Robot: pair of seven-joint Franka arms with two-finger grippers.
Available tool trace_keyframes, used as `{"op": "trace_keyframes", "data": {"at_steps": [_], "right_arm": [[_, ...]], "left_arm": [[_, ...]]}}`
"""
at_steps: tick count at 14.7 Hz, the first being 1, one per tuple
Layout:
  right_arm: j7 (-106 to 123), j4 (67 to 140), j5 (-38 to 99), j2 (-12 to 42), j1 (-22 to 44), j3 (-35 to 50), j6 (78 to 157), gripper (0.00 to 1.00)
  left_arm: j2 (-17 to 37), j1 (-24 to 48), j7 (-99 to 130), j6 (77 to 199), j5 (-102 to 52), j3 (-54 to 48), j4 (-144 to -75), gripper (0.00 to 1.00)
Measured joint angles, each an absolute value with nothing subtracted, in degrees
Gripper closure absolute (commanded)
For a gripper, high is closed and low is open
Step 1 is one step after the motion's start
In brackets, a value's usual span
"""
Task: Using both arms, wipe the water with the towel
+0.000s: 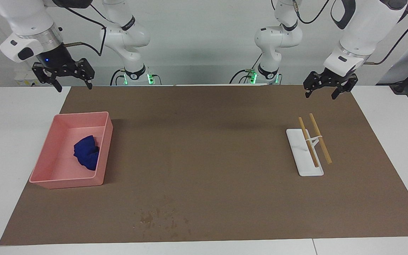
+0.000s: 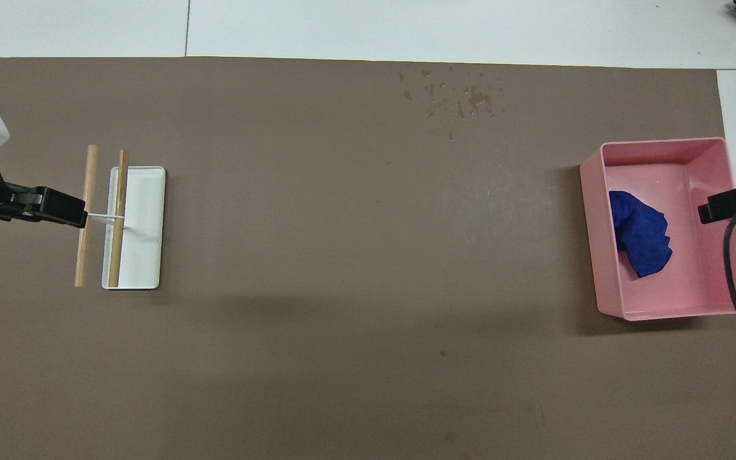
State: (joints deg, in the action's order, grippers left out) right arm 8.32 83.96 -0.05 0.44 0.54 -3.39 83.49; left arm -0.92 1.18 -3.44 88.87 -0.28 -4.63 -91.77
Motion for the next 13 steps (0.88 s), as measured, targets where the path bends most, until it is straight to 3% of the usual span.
{"op": "trace_keyframes", "data": {"at_steps": [13], "right_arm": [[9.72,84.11,1.84,0.44,1.95,-5.94,83.49,0.00]], "left_arm": [[-0.92,1.18,-3.44,88.87,-0.28,-4.63,-91.77,0.00]]}}
